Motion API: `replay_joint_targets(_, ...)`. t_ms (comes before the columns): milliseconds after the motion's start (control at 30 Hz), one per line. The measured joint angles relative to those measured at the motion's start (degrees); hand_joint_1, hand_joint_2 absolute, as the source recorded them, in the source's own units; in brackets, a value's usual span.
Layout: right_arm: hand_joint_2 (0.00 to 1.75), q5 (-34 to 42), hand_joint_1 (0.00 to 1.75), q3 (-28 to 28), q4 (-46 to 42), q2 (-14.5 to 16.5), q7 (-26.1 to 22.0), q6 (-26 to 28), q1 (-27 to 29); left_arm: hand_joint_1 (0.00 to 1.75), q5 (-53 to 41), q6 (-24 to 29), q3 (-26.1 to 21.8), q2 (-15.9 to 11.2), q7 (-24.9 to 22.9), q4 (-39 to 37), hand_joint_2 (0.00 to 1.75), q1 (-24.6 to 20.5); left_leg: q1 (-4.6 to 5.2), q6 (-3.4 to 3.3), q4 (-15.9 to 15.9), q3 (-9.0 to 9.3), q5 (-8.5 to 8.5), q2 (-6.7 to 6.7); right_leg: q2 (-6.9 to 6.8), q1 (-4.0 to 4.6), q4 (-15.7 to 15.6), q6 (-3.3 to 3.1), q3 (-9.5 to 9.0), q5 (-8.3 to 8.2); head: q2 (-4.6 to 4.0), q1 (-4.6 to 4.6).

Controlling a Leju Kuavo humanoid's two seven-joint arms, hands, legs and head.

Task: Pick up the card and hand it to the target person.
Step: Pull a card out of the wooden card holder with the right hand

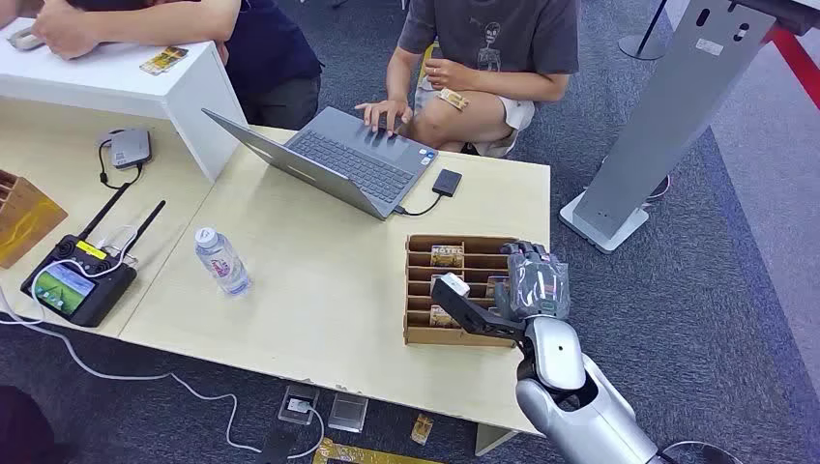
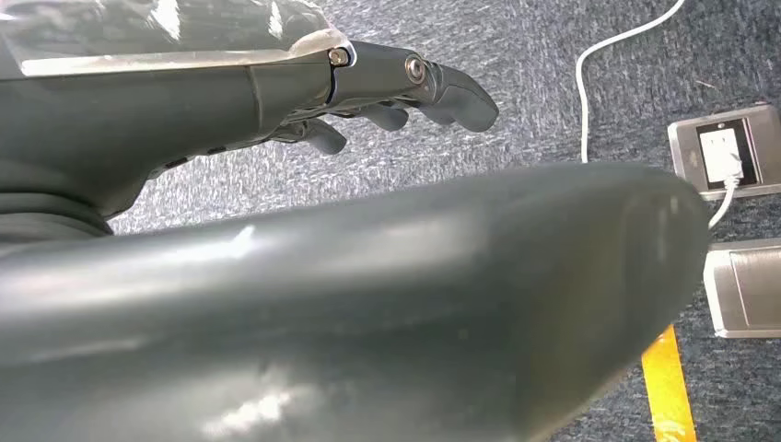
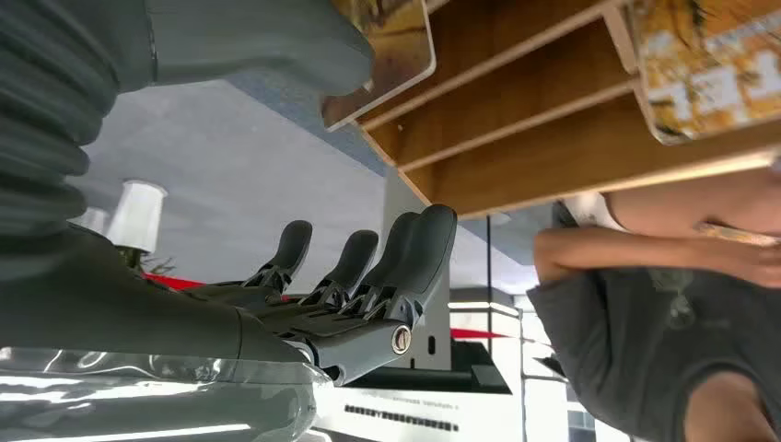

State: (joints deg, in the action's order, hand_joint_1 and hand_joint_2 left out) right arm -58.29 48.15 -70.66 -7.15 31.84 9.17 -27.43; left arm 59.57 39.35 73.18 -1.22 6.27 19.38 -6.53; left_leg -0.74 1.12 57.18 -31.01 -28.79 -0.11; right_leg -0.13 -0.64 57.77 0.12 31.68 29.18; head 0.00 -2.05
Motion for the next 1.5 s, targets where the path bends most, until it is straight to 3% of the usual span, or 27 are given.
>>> replay_joint_targets(733, 1.75, 0.94, 0.84, 0.04, 0.85, 0.00, 1.75, -3.10, 0.21, 0.00, -0.74, -0.28, 0.02, -0.01, -0.20, -0.33, 0.00, -0.03, 0.00, 0.00, 0.00, 0.02, 0.00, 0.00, 0.00, 0.00, 0.00, 0.00, -0.01, 0.00, 0.00, 0.00)
replay_joint_targets(1233, 1.75, 0.72, 1.25, 0.04, 0.85, 0.01, 1.56, -3.50, 0.49, 0.00, -0.79, 0.15, 0.07, 0.14, -0.66, -0.55, 0.00, -0.04, 0.00, 0.00, 0.00, 0.01, 0.00, 0.00, 0.00, 0.00, 0.00, 0.00, 0.00, 0.00, 0.00, 0.00)
replay_joint_targets(1500, 1.75, 0.20, 1.27, 0.04, 0.84, 0.35, 0.83, -4.01, 0.77, 0.00, -1.03, 0.26, 0.14, 0.43, -0.66, -0.62, 0.00, -0.05, 0.00, 0.00, 0.00, 0.04, 0.00, 0.00, 0.00, 0.00, 0.00, 0.00, -0.02, 0.00, 0.00, -0.01)
